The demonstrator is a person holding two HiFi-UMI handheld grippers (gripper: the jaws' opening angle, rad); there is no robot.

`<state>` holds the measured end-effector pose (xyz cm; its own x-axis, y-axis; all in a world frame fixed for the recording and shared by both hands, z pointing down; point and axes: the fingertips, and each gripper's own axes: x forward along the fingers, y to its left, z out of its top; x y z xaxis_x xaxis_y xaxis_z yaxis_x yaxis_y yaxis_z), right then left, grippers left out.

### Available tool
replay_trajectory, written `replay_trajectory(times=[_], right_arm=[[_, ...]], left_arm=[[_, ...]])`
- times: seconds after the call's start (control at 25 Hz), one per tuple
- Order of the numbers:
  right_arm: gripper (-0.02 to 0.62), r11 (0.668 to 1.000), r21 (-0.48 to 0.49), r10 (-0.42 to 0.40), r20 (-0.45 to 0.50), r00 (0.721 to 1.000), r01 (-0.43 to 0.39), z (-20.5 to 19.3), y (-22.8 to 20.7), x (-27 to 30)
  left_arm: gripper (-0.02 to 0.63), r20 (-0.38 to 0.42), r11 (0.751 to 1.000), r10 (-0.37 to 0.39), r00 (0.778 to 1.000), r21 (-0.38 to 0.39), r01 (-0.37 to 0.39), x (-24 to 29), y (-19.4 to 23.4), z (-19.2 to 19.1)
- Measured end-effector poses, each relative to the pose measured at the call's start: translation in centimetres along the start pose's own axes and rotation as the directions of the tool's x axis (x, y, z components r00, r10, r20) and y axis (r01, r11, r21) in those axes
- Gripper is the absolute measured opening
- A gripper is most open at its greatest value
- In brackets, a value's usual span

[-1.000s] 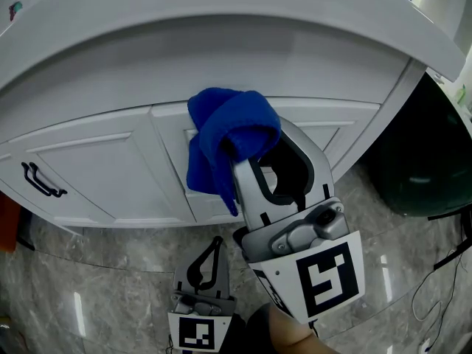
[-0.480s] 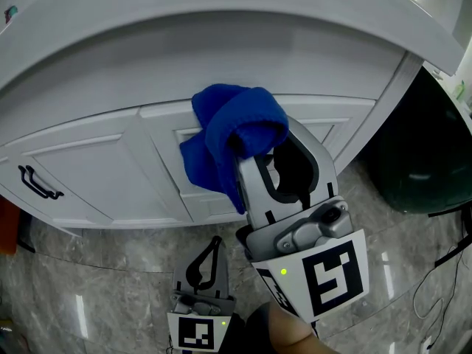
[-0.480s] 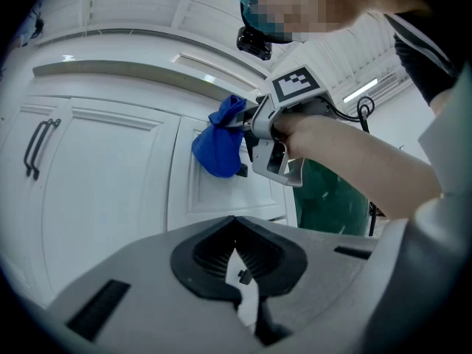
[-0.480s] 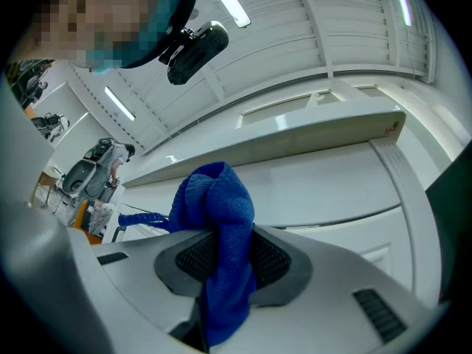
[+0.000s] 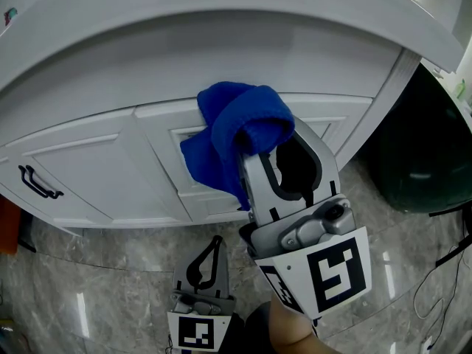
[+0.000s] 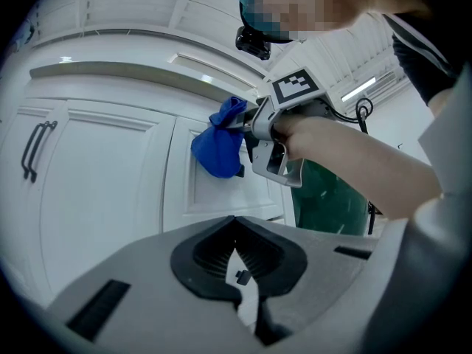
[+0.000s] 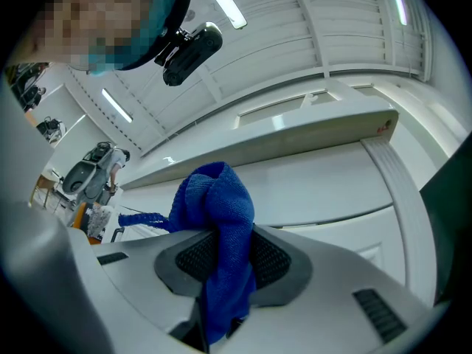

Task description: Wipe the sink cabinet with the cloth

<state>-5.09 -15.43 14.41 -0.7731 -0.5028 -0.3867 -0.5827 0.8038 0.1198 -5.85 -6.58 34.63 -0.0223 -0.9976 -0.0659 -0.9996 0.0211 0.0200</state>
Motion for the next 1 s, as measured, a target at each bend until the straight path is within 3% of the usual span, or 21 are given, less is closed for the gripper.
replay_trajectory(times=[1.0], right_arm=[[0.117, 0.999, 0.01, -0.04, 0.005, 0.999, 0.04, 0.1, -2.4, -1.1]], left_arm=[[0.0, 0.0, 1.0, -0.002, 1.0, 0.007, 0.002, 0.3, -0.7, 0.0]])
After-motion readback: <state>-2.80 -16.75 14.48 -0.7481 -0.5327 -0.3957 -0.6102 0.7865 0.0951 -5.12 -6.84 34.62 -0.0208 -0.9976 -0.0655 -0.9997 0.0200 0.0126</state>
